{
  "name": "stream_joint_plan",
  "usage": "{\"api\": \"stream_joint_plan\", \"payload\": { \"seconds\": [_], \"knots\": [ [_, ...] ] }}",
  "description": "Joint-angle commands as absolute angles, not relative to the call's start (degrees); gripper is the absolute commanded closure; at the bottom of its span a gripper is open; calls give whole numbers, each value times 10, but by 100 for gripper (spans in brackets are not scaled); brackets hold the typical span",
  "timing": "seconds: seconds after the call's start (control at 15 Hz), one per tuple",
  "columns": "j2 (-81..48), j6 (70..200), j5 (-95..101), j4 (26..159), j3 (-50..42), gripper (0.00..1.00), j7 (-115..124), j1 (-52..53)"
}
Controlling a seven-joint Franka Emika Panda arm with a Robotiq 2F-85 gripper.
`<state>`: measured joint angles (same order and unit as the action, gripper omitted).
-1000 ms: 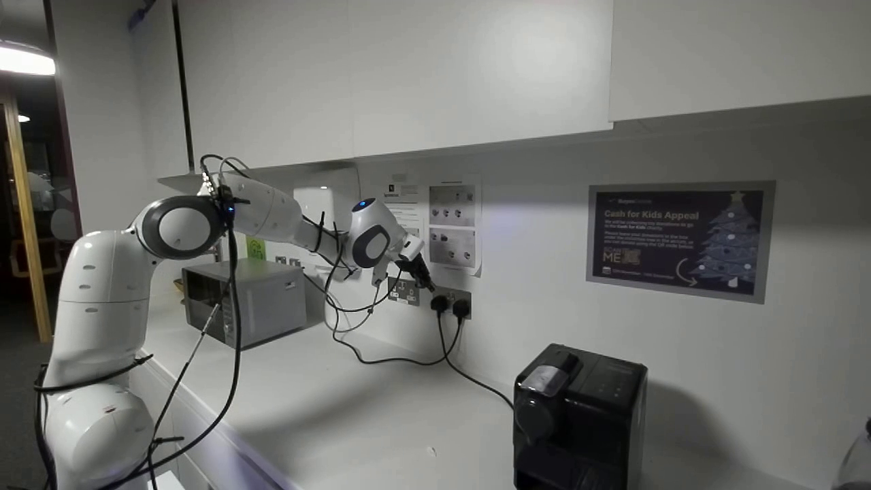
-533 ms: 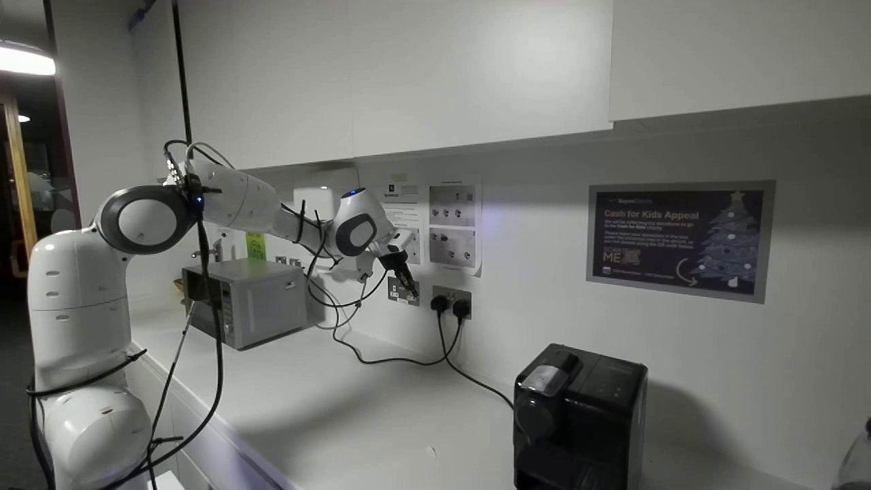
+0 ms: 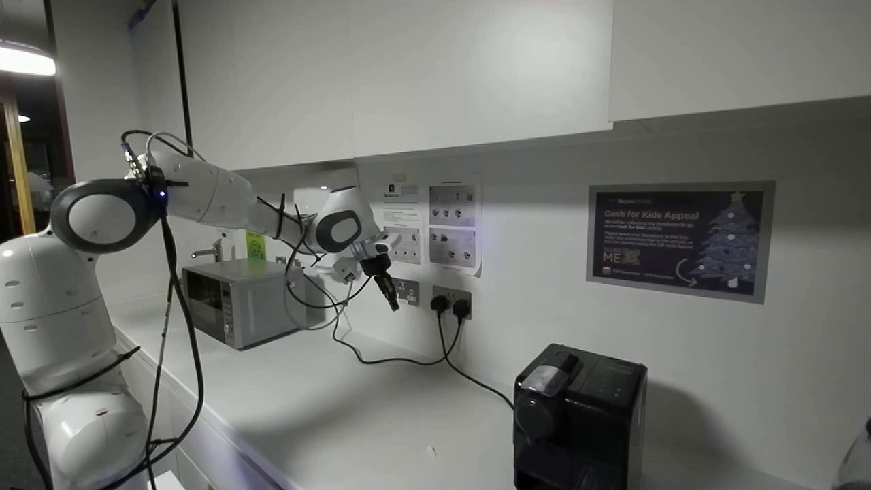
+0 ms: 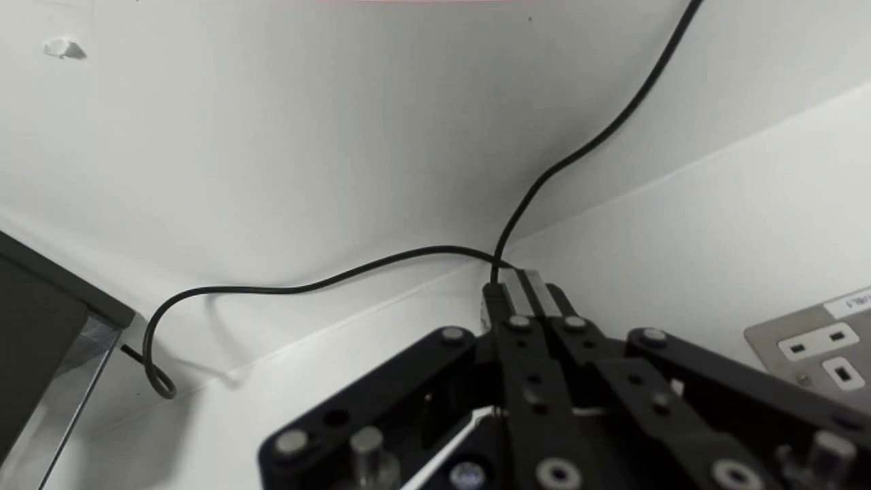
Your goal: Flip the switch on the wall
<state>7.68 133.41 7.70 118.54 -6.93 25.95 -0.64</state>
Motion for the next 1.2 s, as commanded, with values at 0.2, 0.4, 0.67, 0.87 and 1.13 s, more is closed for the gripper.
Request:
{"api": "stream_joint_plan", "payload": {
  "seconds": [0.2,0.4,0.67,0.87,1.13],
  "knots": [
    [160,1300,71,1267,-50,100,151,-30],
    [180,1306,65,1290,-51,100,115,-30],
    [197,1308,61,1306,-52,100,90,-31],
    [203,1312,60,1312,-52,100,86,-32],
    [182,1308,64,1295,-45,84,106,-35]
  ]
}}
